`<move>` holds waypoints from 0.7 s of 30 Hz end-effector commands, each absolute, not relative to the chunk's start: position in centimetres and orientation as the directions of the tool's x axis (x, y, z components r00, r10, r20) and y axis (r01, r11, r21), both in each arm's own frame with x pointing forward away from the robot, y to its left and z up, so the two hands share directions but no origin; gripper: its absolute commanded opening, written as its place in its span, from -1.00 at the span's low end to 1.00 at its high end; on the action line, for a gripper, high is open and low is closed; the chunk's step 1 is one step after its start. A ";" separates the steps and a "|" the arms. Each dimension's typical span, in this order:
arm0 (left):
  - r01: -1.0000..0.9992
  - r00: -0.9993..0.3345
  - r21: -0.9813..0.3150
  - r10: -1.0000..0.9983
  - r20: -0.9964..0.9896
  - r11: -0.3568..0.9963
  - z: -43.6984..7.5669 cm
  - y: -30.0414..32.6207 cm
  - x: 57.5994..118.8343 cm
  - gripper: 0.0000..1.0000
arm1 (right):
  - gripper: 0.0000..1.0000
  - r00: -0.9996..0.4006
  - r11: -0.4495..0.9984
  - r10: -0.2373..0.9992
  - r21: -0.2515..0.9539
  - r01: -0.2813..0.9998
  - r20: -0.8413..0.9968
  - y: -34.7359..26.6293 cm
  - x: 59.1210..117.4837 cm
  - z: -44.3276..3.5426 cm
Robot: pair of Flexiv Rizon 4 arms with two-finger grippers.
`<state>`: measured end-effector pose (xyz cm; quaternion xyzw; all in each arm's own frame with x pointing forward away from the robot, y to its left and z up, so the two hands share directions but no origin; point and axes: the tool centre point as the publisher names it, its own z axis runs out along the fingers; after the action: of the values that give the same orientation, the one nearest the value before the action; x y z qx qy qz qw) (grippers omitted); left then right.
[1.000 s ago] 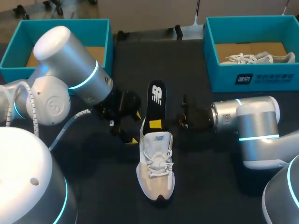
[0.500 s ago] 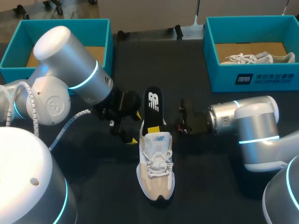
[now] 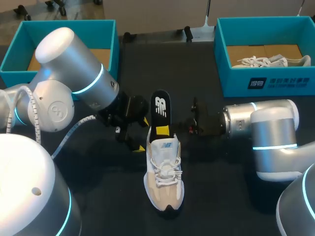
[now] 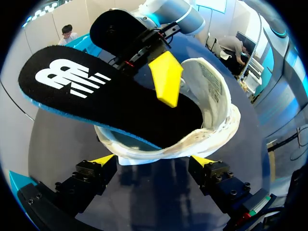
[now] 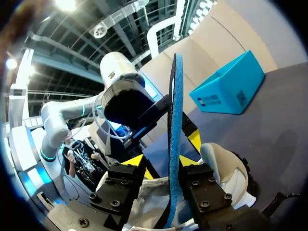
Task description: Take the shoe out of the shoebox, open the shoe tongue, remove and reinsert the insole, then place the shoe into the shoebox
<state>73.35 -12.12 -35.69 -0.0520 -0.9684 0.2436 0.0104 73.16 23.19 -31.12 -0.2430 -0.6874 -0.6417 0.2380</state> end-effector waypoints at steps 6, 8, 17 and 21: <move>0.096 -0.994 -0.474 0.106 -0.006 0.875 -35.8 -12.1 73.3 1.00 | -0.60 -0.756 0.028 0.058 0.756 0.654 0.652 24.0 74.0 -31.1; 0.096 -0.994 -0.474 0.106 -0.006 0.875 -35.8 -12.1 73.3 1.00 | -0.86 -0.751 0.017 0.059 0.752 0.659 0.657 23.9 74.2 -31.3; 0.096 -0.994 -0.474 0.106 -0.006 0.875 -35.8 -12.1 73.3 1.00 | -1.00 -0.685 0.042 0.072 0.684 0.728 0.725 23.4 73.4 -33.2; 0.096 -0.994 -0.474 0.106 -0.006 0.875 -35.8 -12.1 73.3 1.00 | -1.00 -0.656 0.066 0.093 0.653 0.755 0.749 23.3 72.4 -33.8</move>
<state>73.35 -12.12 -35.69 -0.0520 -0.9684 0.2436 0.0104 73.07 23.31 -33.87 -0.3083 -0.6727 -0.6158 0.2707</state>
